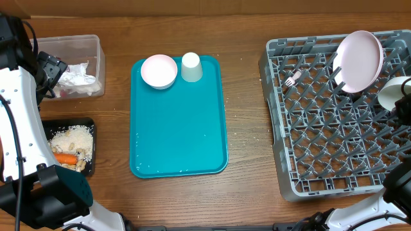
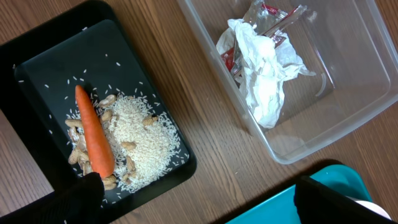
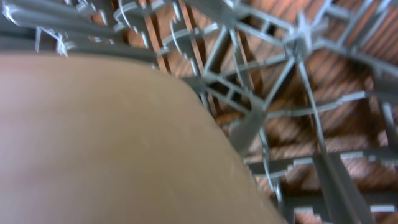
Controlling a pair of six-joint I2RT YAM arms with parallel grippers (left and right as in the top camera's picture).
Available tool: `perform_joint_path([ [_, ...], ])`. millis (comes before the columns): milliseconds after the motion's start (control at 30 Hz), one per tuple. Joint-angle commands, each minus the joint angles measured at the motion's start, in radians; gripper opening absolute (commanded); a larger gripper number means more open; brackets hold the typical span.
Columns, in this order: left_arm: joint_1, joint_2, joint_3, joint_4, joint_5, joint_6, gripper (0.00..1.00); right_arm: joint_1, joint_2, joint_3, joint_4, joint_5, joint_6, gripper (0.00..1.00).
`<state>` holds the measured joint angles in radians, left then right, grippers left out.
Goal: Sort waste into correct bins and load items into the dishwasher rack
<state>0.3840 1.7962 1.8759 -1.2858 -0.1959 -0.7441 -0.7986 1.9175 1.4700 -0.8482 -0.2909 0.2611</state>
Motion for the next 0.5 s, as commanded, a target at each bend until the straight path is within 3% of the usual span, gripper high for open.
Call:
perform_joint_path([
  [0,-0.005,-0.003,0.005,0.001,-0.014,0.011,1.0,-0.006,-0.001,-0.032,-0.027,0.088,0.005,0.04],
  [233,-0.005,-0.003,0.005,0.001,-0.014,0.011,1.0,-0.006,-0.093,-0.028,-0.098,0.051,0.037,0.04],
  [467,-0.005,-0.003,0.005,0.001,-0.014,0.011,1.0,-0.008,-0.344,-0.003,-0.102,-0.021,0.051,0.04],
])
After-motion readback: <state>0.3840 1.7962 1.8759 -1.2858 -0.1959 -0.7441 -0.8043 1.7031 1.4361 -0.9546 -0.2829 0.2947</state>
